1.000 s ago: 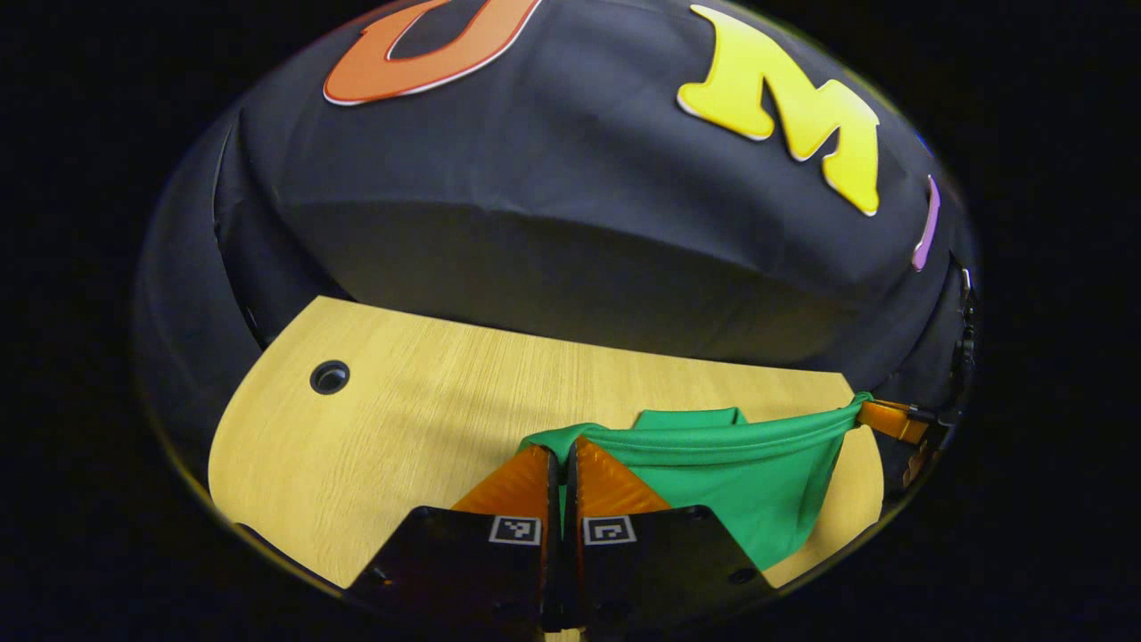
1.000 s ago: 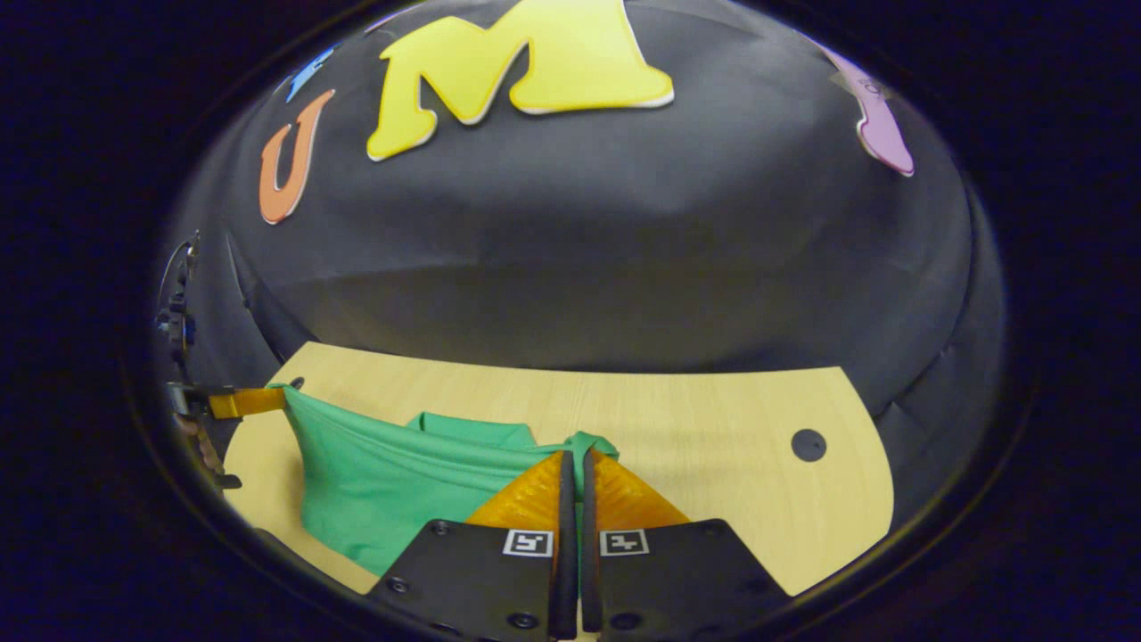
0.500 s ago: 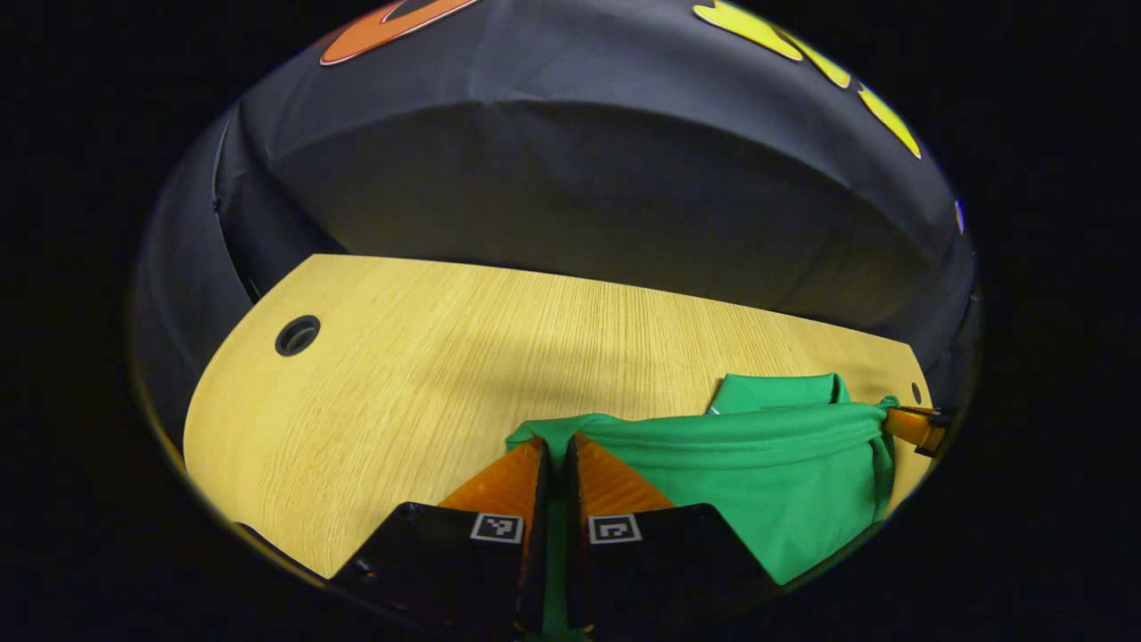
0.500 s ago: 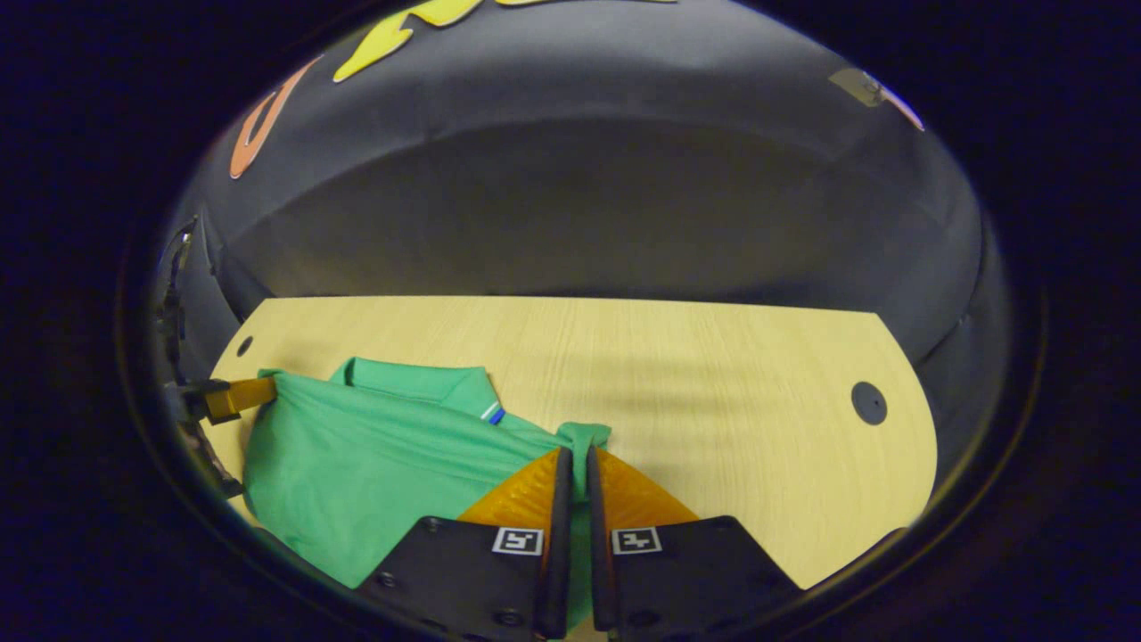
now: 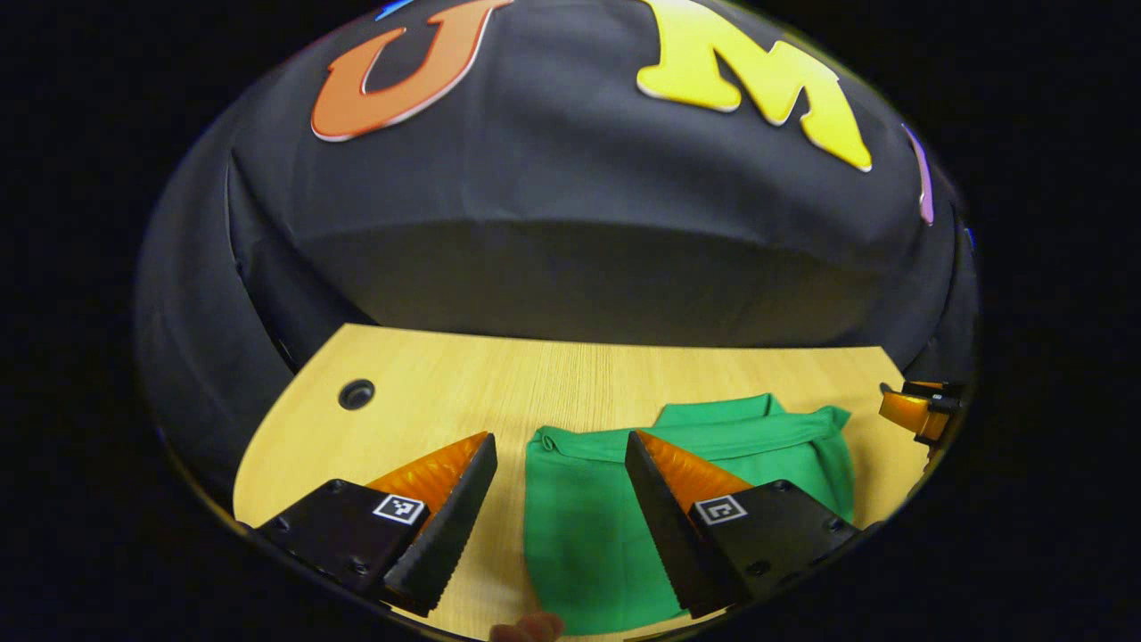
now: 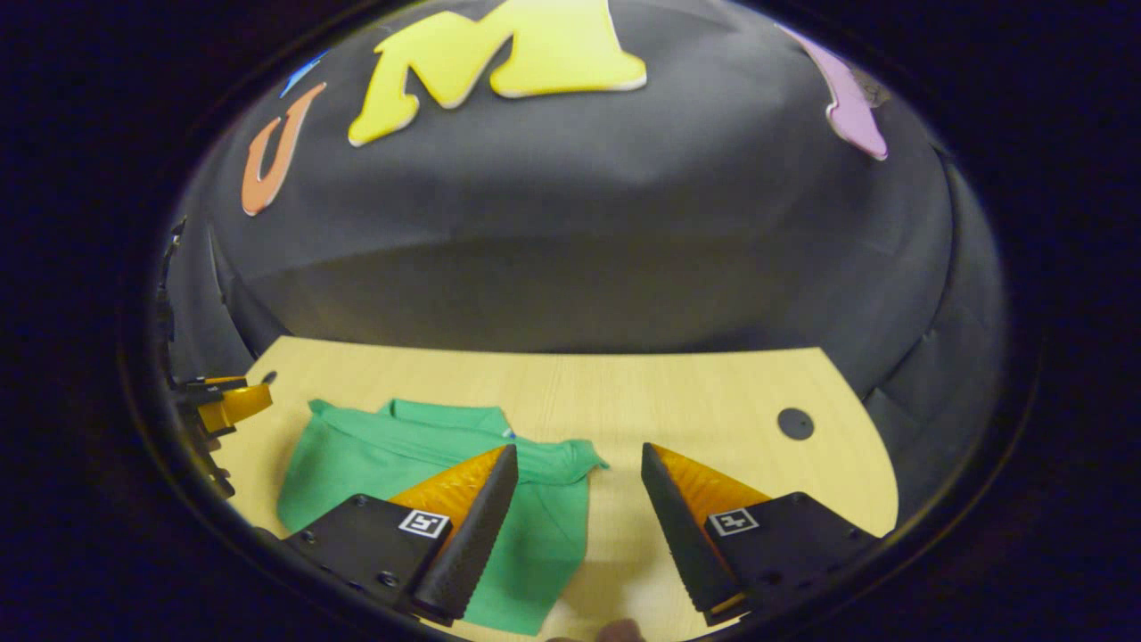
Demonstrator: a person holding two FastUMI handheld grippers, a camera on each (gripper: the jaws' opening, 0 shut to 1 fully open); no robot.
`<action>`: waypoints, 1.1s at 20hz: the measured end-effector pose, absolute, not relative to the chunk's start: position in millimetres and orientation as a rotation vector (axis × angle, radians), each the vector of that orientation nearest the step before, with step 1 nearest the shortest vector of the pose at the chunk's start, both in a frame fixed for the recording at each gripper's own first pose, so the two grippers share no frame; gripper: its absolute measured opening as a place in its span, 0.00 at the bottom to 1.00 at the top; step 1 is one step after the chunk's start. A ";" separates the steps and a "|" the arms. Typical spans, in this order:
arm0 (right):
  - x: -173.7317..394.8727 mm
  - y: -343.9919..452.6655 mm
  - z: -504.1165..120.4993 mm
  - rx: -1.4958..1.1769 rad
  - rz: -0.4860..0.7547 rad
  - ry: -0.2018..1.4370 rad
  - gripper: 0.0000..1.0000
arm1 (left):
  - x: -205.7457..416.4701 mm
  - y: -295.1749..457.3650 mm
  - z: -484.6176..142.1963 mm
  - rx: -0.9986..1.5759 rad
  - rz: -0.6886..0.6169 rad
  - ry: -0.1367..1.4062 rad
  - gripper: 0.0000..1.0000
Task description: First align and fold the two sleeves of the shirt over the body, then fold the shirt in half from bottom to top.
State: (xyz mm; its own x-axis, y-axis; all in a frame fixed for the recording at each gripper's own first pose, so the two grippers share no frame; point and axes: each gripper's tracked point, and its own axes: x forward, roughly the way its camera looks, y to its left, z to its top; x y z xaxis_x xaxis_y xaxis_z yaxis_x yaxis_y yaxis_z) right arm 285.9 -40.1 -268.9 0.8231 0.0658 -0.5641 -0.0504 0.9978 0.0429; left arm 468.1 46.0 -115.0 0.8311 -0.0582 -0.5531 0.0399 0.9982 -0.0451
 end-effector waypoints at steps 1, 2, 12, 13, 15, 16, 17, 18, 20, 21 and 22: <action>279.0 -33.9 -235.6 0.041 0.074 0.536 0.90 | 459.7 44.1 -87.1 -0.038 -0.060 0.539 0.95; 270.3 -31.8 -200.8 0.041 0.072 0.469 0.90 | 449.9 41.9 -59.9 -0.044 -0.064 0.488 0.94; 88.1 -8.2 -21.9 -0.003 0.060 0.103 0.90 | 268.0 33.0 158.2 -0.083 -0.074 0.089 0.93; 68.9 -8.9 -16.5 -0.012 0.047 0.070 0.90 | 251.7 32.1 167.0 -0.075 -0.065 0.051 0.98; 32.6 -11.2 -10.6 -0.024 0.025 0.024 0.90 | 227.4 27.4 173.2 -0.044 -0.042 -0.016 0.98; 16.0 -11.3 -10.6 -0.021 0.020 0.017 0.88 | 210.3 27.2 177.6 -0.036 -0.047 -0.035 0.98; 0.6 -8.2 -14.3 -0.017 0.026 0.018 0.91 | 196.8 25.0 176.4 -0.033 -0.058 -0.037 0.98; -13.8 -5.4 -20.2 -0.014 0.034 0.029 0.88 | 184.2 23.9 171.5 -0.020 -0.070 -0.036 0.98; -38.0 -6.5 -29.3 -0.025 0.029 0.049 0.85 | 160.4 20.9 159.3 -0.004 -0.073 -0.017 0.98; -44.9 -8.4 -33.6 -0.026 0.020 0.062 0.85 | 152.6 16.7 153.7 -0.014 -0.082 -0.004 0.98; -50.6 -8.7 -37.5 -0.016 0.017 0.074 0.91 | 146.6 15.2 148.9 -0.021 -0.085 0.005 0.98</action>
